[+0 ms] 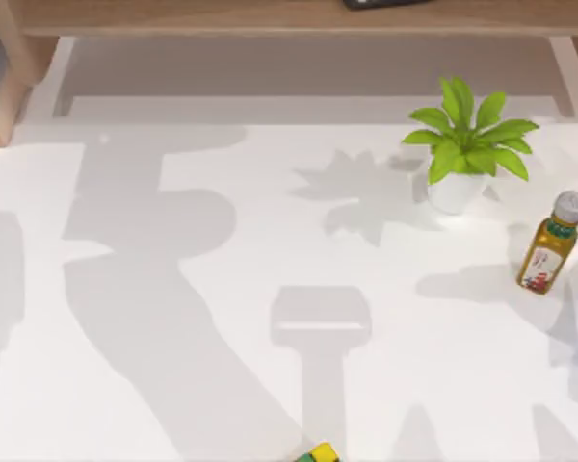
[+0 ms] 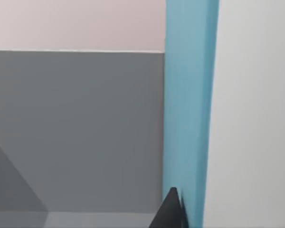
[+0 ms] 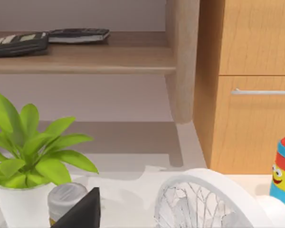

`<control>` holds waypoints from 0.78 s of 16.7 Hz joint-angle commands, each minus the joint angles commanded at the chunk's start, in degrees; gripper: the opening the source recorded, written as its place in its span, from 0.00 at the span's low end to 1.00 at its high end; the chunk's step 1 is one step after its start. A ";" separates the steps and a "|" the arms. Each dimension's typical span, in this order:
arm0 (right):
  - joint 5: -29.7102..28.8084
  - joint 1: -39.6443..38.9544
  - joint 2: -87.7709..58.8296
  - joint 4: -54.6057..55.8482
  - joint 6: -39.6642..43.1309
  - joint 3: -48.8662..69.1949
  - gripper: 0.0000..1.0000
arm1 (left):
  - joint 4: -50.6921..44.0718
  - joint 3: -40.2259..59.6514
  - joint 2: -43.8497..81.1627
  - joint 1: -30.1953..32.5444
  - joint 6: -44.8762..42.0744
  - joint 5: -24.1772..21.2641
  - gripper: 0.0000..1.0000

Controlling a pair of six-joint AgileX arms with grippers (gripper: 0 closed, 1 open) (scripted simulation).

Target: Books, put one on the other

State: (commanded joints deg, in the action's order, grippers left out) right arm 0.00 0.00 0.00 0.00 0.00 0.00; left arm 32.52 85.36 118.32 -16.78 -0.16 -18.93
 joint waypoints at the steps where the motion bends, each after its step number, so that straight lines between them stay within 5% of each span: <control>1: 0.00 0.00 0.00 0.00 0.00 0.00 1.00 | -0.02 -0.01 -0.07 -0.10 -0.17 0.01 0.00; 13: 0.00 0.00 0.00 0.00 0.00 0.00 1.00 | -1.07 -1.61 -2.67 -0.41 -0.02 -0.38 0.00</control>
State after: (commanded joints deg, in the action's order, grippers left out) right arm 0.00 0.00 0.00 0.00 0.00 0.00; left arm 31.45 83.74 115.65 -17.19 -0.18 -19.30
